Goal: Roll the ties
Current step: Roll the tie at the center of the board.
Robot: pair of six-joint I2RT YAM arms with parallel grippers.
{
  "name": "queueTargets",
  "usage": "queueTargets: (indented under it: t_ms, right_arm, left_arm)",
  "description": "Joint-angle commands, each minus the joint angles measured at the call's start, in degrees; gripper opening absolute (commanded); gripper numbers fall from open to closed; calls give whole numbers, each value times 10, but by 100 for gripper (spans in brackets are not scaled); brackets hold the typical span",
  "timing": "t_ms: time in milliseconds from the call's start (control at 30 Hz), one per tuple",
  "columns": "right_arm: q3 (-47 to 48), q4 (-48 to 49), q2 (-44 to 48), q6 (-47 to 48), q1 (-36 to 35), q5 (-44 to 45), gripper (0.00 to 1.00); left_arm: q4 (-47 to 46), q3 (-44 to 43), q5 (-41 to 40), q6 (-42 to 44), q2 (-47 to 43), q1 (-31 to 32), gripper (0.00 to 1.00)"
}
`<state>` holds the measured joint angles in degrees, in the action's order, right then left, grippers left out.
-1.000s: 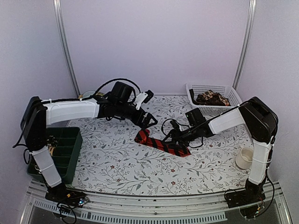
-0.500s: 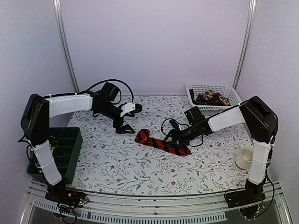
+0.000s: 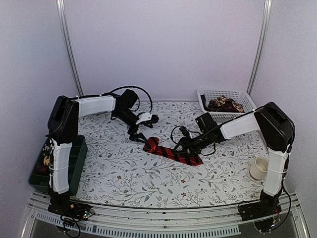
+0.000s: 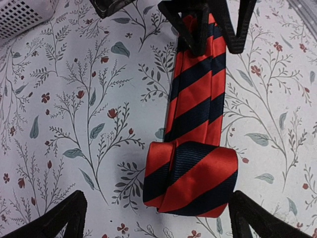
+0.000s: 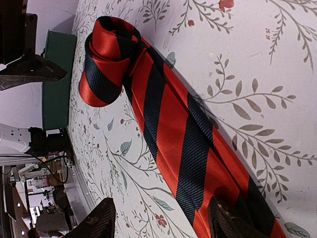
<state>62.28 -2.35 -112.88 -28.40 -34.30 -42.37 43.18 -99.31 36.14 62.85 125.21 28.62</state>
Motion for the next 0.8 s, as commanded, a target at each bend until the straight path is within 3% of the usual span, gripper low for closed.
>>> queueTargets:
  t_ms: [0, 433, 767]
  right_arm:
    - [6, -15, -19, 10, 5, 9, 63]
    - [3, -6, -16, 7, 5, -1, 63]
    - [2, -4, -17, 6, 5, -2, 62]
  left_arm:
    - [43, -26, 39, 36, 16, -1, 100]
    - [-24, 12, -11, 30, 38, 15, 100]
    - [42, -39, 23, 67, 77, 19, 100]
